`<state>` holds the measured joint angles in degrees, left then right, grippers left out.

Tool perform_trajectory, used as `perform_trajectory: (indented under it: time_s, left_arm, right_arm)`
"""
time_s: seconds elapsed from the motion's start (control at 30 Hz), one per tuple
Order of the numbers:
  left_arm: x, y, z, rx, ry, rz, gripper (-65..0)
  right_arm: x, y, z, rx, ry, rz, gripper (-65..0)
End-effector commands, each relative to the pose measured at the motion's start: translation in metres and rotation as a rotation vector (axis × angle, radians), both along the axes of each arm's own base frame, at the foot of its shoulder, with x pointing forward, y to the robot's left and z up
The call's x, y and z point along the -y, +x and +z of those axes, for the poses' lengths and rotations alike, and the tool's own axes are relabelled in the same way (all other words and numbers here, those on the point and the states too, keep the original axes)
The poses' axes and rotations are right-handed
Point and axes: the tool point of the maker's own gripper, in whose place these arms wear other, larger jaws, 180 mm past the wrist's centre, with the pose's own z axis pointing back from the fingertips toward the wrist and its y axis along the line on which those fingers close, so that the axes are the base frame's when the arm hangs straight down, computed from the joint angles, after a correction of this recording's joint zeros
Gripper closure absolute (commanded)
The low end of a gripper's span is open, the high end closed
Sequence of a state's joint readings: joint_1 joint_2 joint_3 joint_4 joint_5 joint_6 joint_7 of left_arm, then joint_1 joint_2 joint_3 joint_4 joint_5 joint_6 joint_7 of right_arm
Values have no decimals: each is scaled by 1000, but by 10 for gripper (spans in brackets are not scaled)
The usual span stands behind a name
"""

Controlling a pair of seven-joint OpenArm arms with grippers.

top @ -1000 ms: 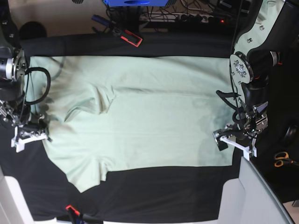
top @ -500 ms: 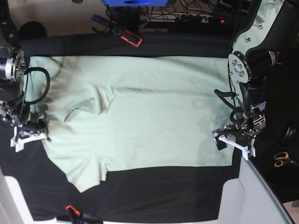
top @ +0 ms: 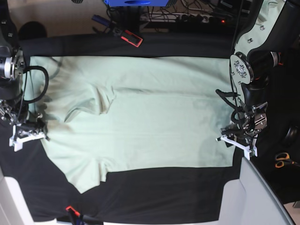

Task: Fold the T-shirt properly
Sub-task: 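Lower both grippers and pinch the shirt's opposite long edge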

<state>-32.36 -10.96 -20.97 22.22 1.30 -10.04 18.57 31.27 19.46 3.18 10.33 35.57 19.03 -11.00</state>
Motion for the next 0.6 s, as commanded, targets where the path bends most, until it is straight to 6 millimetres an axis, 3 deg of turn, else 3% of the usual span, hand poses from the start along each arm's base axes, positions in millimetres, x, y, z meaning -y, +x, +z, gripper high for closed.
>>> perform_trajectory:
  time_s: [0.0, 0.3, 0.37, 0.43, 0.57]
  left_arm:
    - [13, -1, -4, -39, -44, -20, -279]
    - [18, -5, -11, -63, -62, -23, -225]
    - [18, -5, -11, -61, -62, -23, -146]
    - [18, -4, -10, -58, -61, -23, -24]
    - [17, -5, -10, -60, -61, -22, 0]
  right_arm:
    - [10, 11, 13, 27, -19, -2, 0]
    - [10, 5, 7, 14, -19, -1, 0]
    - [11, 5, 7, 14, -20, -2, 0]
    - [11, 5, 7, 14, -20, -2, 0]
    - [11, 5, 7, 14, -20, -2, 0]
